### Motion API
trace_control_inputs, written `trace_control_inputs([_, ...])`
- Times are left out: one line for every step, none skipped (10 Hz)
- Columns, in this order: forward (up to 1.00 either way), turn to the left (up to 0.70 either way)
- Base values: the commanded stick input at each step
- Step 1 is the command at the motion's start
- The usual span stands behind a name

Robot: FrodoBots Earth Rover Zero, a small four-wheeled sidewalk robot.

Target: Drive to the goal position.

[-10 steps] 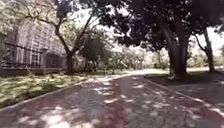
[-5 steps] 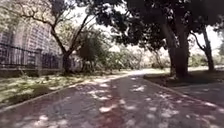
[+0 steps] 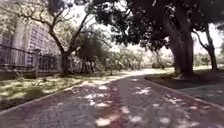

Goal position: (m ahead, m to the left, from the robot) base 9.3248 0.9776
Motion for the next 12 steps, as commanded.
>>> trace_control_inputs([0.7, 0.0])
trace_control_inputs([0.7, 0.0])
trace_control_inputs([0.7, 0.0])
trace_control_inputs([0.7, 0.0])
trace_control_inputs([0.7, 0.0])
trace_control_inputs([0.7, 0.0])
trace_control_inputs([0.7, 0.0])
trace_control_inputs([0.7, 0.0])
trace_control_inputs([0.7, 0.0])
trace_control_inputs([0.7, 0.0])
trace_control_inputs([0.7, 0.0])
trace_control_inputs([0.7, 0.0])
